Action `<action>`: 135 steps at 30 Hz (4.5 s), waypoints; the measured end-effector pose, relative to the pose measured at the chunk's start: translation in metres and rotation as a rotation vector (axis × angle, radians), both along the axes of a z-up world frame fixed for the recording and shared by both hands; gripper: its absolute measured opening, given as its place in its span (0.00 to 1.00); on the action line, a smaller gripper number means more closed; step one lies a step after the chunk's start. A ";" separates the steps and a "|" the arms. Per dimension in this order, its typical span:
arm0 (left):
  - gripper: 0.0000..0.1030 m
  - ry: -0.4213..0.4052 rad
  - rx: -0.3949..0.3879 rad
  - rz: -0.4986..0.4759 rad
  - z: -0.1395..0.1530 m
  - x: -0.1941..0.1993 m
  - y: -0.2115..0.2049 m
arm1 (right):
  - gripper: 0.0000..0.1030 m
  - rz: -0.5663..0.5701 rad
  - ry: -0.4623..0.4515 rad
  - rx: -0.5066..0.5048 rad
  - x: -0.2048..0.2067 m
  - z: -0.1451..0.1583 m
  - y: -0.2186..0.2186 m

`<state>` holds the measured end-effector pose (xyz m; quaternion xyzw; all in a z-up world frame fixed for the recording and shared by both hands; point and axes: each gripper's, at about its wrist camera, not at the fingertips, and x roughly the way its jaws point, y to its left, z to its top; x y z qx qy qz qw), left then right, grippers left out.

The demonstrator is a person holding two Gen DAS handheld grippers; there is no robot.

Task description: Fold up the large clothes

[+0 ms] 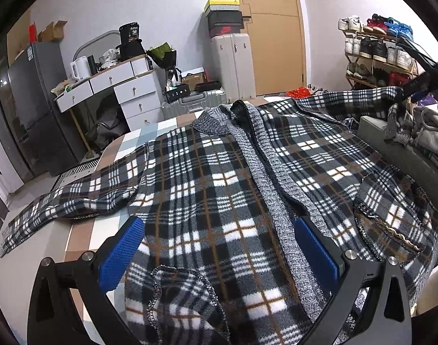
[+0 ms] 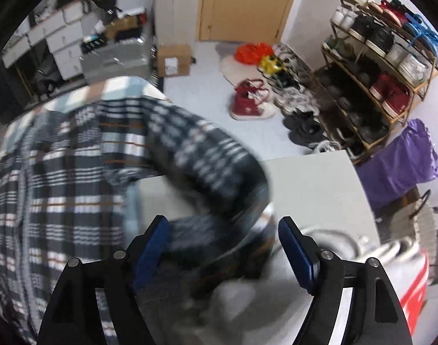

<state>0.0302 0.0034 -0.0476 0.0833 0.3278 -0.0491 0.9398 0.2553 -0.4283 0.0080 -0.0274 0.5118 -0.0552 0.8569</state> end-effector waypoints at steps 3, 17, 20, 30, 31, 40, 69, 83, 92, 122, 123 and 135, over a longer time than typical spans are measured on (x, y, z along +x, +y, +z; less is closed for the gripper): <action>0.99 0.007 -0.018 0.000 0.001 0.000 0.001 | 0.81 0.023 -0.020 0.052 -0.024 -0.004 0.028; 0.99 -0.019 -0.049 0.007 0.010 -0.006 0.010 | 0.34 -0.065 0.105 -0.094 0.013 -0.079 0.058; 0.99 -0.012 -0.078 0.007 0.012 -0.006 0.015 | 0.11 -0.091 0.058 -0.028 0.004 -0.064 0.045; 0.99 -0.012 -0.091 0.016 0.010 -0.007 0.019 | 0.10 -0.303 -0.252 0.583 -0.033 0.057 -0.092; 0.99 -0.006 -0.094 0.016 0.009 -0.006 0.019 | 0.10 -0.318 -0.277 0.659 -0.035 0.067 -0.108; 0.99 0.031 -0.113 0.018 0.003 -0.002 0.019 | 0.10 -0.418 -0.418 0.868 -0.029 0.131 -0.166; 0.99 -0.077 -0.078 0.443 0.043 -0.010 0.158 | 0.10 0.235 -0.094 0.865 0.093 0.148 0.336; 0.99 -0.040 -0.206 0.475 0.042 -0.009 0.184 | 0.21 0.323 0.389 0.663 0.141 -0.102 0.521; 0.99 -0.014 -0.219 0.491 0.037 -0.003 0.195 | 0.85 0.558 0.160 0.882 0.105 -0.022 0.458; 0.99 -0.077 -0.385 0.664 0.066 -0.033 0.266 | 1.00 0.529 -0.539 0.631 -0.196 -0.001 0.247; 0.99 -0.060 -0.439 0.709 0.068 -0.035 0.292 | 1.00 0.530 -0.533 0.639 -0.197 -0.002 0.244; 0.99 0.180 -0.788 0.962 -0.003 -0.028 0.470 | 1.00 0.548 -0.471 0.686 -0.194 -0.007 0.244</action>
